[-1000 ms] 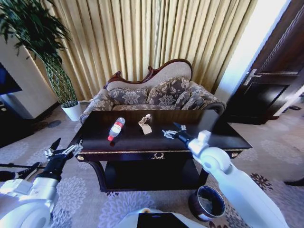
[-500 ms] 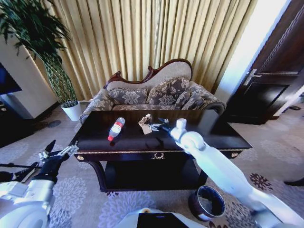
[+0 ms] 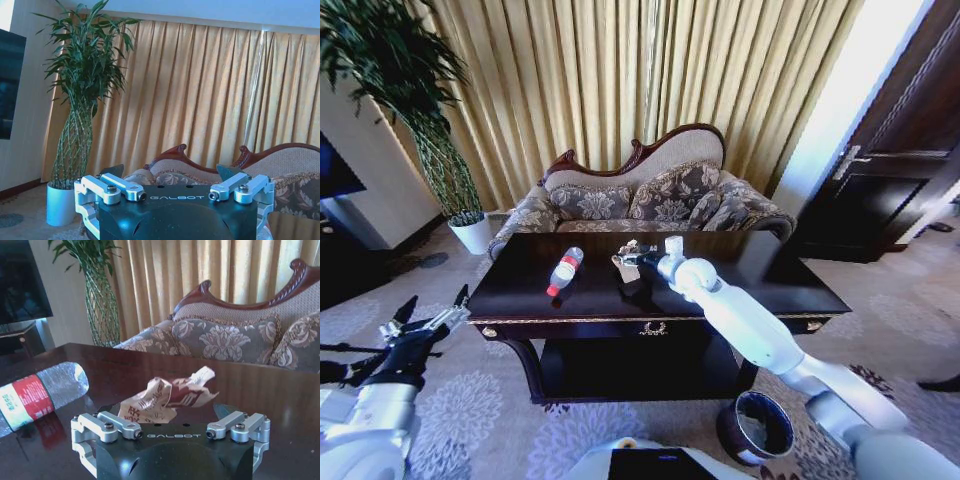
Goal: Move to the front of the table and place the trash on the table into the trash bin.
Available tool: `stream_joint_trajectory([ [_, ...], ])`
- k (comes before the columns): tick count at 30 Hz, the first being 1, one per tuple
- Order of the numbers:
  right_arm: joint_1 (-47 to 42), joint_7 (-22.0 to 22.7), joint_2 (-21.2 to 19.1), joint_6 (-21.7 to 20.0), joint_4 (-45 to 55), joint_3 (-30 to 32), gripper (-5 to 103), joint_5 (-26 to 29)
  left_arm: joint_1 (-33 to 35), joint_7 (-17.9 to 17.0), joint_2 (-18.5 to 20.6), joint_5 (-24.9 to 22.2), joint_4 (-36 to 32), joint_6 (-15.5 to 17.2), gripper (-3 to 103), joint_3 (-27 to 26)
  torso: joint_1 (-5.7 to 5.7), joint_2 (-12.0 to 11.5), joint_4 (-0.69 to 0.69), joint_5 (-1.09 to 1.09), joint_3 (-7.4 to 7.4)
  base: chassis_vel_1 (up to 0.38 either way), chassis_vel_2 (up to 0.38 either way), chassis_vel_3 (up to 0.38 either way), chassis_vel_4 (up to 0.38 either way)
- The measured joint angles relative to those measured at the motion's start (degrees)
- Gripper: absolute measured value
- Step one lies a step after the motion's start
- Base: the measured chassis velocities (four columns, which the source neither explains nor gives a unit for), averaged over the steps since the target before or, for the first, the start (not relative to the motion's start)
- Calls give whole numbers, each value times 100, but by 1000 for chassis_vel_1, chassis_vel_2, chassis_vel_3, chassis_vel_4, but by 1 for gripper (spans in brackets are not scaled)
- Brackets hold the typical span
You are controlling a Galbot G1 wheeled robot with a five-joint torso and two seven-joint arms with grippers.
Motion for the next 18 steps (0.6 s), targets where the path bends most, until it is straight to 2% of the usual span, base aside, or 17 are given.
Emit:
stream_joint_trajectory([
  [16,47,153,360,11,-368,-8,100,-61,29,48,-73,-17,0,-47,100,-52,0,0,1,0,0,0,0,0,0],
  [17,49,179,377,19,-391,-5,102,-72,33,51,-76,-20,0,-53,100,-62,0,0,1,0,0,0,0,0,0],
  [18,53,194,383,25,-406,-2,98,-82,37,54,-79,-24,0,-65,100,-77,0,0,1,1,0,0,0,0,0],
])
